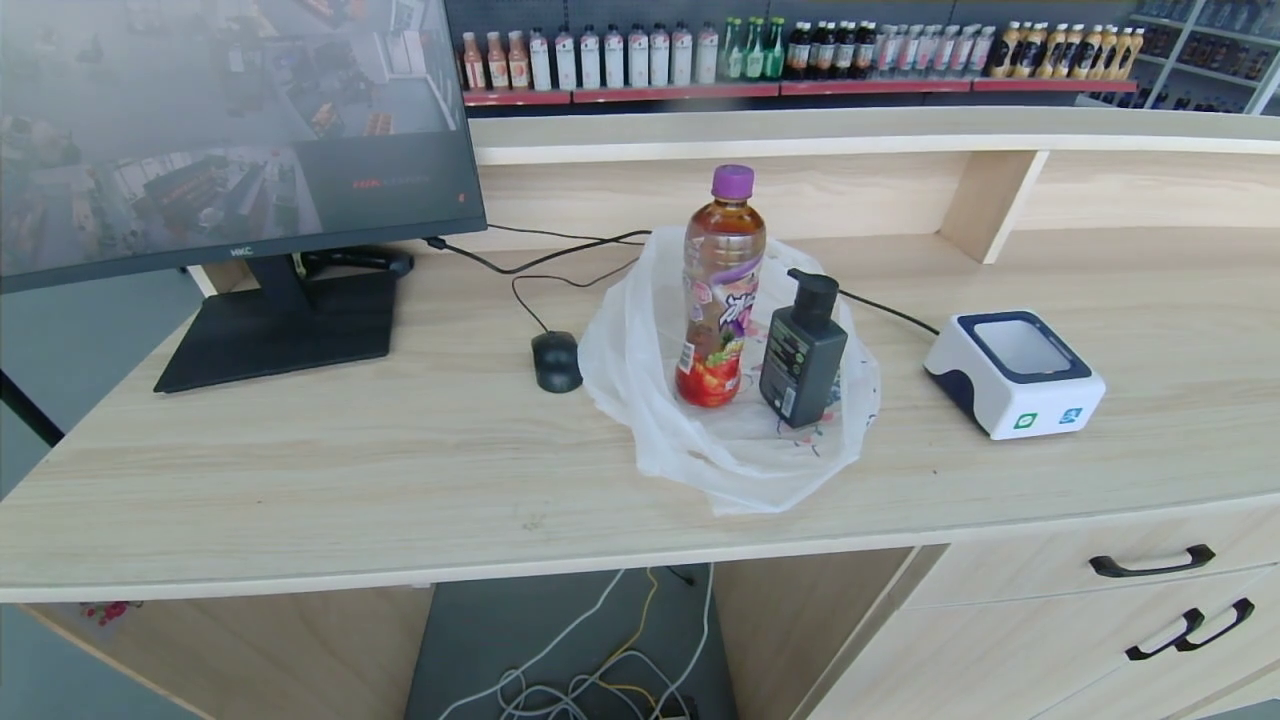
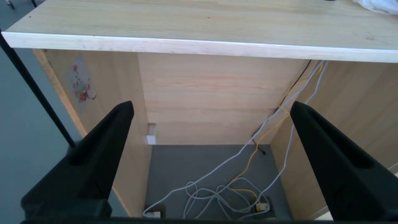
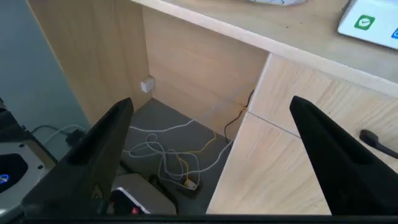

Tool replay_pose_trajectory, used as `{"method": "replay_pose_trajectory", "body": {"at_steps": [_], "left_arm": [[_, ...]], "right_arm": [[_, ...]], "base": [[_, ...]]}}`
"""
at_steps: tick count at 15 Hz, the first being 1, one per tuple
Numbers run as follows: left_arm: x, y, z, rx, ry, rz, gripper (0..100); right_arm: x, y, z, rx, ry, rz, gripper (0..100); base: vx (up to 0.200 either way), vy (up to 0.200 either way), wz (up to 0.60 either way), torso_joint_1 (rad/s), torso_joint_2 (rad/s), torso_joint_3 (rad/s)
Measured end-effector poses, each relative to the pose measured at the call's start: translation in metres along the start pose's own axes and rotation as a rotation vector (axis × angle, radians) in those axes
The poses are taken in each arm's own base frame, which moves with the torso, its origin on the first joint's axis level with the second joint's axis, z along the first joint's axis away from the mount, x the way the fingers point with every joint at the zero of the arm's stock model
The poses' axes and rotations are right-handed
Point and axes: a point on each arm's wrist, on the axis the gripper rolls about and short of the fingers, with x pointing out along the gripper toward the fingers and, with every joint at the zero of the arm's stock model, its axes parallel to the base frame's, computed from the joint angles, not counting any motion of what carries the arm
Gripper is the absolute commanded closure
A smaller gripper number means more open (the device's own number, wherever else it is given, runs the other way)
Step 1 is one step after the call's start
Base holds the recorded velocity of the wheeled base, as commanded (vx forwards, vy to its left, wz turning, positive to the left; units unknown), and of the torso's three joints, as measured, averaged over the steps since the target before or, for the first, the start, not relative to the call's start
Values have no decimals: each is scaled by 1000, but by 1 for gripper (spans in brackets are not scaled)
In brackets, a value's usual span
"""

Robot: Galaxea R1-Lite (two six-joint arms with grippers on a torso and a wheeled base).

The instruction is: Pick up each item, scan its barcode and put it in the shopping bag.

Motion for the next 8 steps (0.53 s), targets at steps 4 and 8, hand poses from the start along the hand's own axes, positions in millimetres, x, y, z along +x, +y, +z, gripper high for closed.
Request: {"method": "replay_pose_trajectory", "body": {"at_steps": [4, 8], "left_arm": [[0, 0, 0, 0, 0, 0, 0], [0, 0, 0, 0, 0, 0, 0]], "right_arm": [[-8, 2, -8, -3, -9, 1, 0], [-8, 5, -8, 0, 18, -153, 0]], "base": [[0, 0, 0, 0, 0, 0], [0, 0, 0, 0, 0, 0]]}}
